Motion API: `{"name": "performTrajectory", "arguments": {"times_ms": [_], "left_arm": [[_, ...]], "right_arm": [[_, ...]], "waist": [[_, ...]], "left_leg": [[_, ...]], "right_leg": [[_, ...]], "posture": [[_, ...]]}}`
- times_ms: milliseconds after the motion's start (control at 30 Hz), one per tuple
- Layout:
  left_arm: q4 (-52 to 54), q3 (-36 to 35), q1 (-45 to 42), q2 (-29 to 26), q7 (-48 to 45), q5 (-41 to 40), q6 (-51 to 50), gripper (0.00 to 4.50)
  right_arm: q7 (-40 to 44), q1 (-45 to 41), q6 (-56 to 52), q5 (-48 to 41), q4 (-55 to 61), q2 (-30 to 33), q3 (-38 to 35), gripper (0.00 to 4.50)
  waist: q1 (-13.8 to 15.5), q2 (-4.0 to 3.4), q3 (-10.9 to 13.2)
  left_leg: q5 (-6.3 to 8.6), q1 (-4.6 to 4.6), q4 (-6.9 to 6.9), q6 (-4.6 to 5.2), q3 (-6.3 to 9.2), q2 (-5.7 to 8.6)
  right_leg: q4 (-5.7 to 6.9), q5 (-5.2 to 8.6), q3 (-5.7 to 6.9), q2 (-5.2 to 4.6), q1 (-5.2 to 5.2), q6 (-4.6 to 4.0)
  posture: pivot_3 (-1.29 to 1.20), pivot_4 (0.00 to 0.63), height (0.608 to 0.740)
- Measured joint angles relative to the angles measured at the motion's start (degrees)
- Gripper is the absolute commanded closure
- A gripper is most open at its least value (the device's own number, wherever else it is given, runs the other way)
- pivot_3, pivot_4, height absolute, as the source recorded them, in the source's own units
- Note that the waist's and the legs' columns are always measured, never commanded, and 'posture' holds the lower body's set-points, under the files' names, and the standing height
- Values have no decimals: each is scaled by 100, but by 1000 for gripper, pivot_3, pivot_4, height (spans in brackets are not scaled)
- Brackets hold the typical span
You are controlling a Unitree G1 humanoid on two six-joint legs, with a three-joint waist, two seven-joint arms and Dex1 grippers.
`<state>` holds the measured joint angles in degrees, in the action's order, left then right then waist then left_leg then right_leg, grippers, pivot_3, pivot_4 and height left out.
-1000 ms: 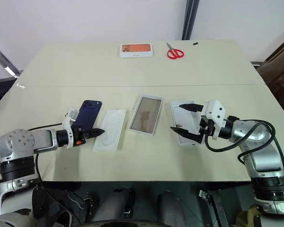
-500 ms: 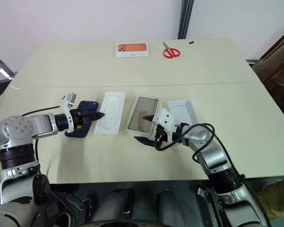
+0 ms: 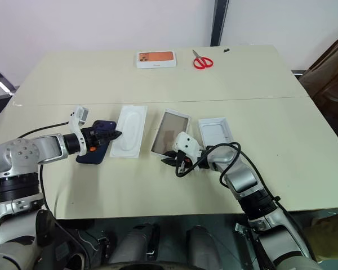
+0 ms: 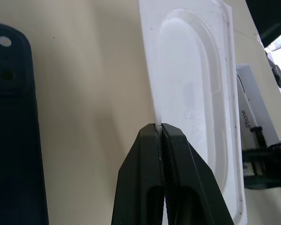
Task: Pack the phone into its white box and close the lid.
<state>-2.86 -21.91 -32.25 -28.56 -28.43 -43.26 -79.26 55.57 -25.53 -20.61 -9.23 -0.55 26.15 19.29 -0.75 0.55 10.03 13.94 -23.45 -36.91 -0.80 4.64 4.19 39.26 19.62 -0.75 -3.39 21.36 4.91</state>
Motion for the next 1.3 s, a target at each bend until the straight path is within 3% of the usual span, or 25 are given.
{"name": "performTrajectory", "arguments": {"times_ms": [433,667,833,1100,1300], "left_arm": [[-150,-428,-377,384,352,-355,-305,4500],[-46,-364,-343,711,560,-362,-315,4500],[214,-243,-228,955,697,-362,-303,4500],[465,65,-109,1298,926,-332,-237,4500],[520,207,100,1684,1380,-95,-146,4500]], "right_arm": [[247,-217,260,541,26,-118,463,4450],[247,-182,109,523,30,-307,521,1201],[212,-59,1,59,388,-167,-169,1201],[450,755,-155,-676,928,671,-1104,1201],[513,824,2,-801,614,1273,-1837,1201]], "waist": [[-27,2,-1],[0,2,-1],[12,4,0],[12,6,2],[10,8,3]], "left_leg": [[-6,0,0,-10,1,-1],[-10,0,-5,-18,1,0],[-6,0,-5,-12,1,0],[0,-3,0,-1,1,-1],[0,-3,0,-1,0,-1]], "right_leg": [[1,0,0,4,-1,0],[1,-1,0,4,0,2],[0,-2,0,4,-4,3],[-1,-2,-2,4,-18,3],[-2,-2,-1,4,-22,3]], "posture": [[0,150,740],[0,150,740],[0,150,740],[0,150,740],[0,150,740]]}}
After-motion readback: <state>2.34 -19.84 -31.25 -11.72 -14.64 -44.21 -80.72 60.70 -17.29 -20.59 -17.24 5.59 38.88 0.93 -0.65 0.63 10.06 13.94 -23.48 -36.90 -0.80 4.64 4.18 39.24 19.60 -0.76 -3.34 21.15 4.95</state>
